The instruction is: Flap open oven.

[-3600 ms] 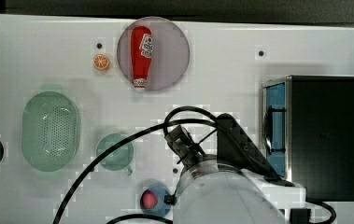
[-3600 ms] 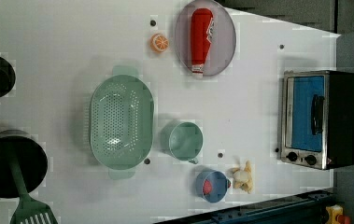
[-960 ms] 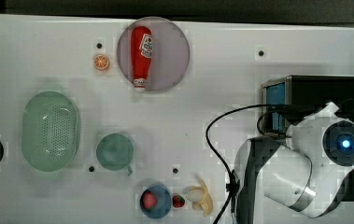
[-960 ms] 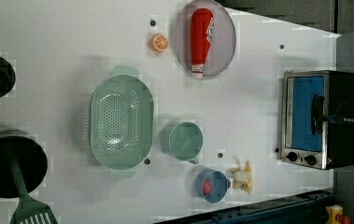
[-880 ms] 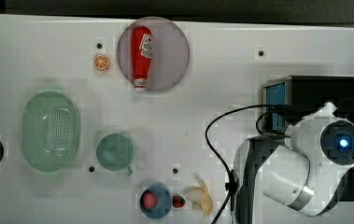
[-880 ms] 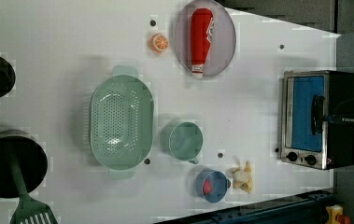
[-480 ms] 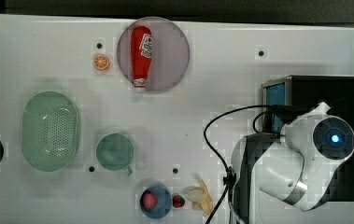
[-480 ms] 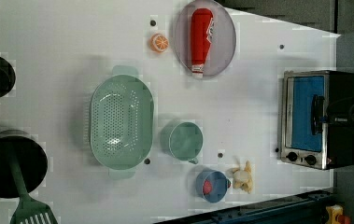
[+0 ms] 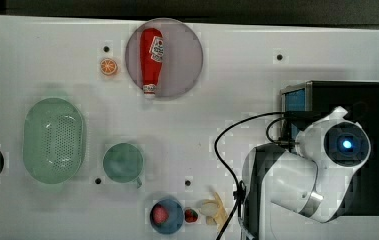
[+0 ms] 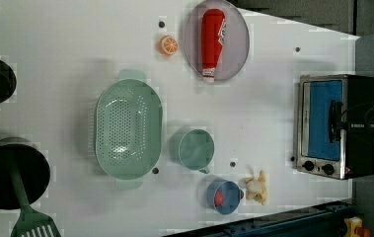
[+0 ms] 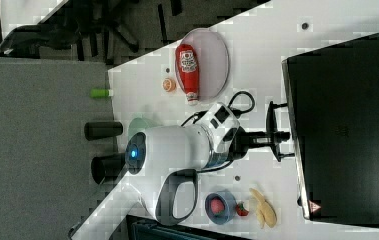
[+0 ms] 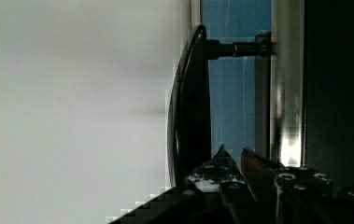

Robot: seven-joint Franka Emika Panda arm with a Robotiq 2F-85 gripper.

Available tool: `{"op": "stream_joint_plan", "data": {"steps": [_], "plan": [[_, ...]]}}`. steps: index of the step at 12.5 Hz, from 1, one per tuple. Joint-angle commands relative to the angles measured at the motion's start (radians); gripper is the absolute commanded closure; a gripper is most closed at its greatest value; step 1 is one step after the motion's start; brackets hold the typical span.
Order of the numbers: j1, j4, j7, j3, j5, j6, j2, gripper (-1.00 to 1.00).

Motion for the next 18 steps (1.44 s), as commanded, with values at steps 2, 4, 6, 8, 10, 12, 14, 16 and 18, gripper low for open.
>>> {"op": "stream_joint_plan", "data": {"steps": [2,4,6,8,10,12,14,16,18], "plan": [[0.066,-0.050,0.208,0.086,-0.123,0.005,0.005,0.65],[0.083,-0.069,0.319,0.117,-0.202,0.005,0.015,0.65],[0.100,-0.078,0.443,0.141,-0.300,0.006,0.032,0.65],[0.119,-0.078,0.562,0.166,-0.417,0.002,0.066,0.65],[0.142,-0.078,0.713,0.191,-0.521,0.002,0.110,0.65],[0.172,-0.077,0.887,0.214,-0.627,-0.004,0.160,0.65],[0.208,-0.076,1.088,0.228,-0.753,-0.024,0.213,0.65],[0.243,-0.072,1.224,0.229,-0.850,-0.026,0.276,0.65],[0.263,-0.053,1.297,0.229,-0.864,-0.017,0.344,0.65]]}}
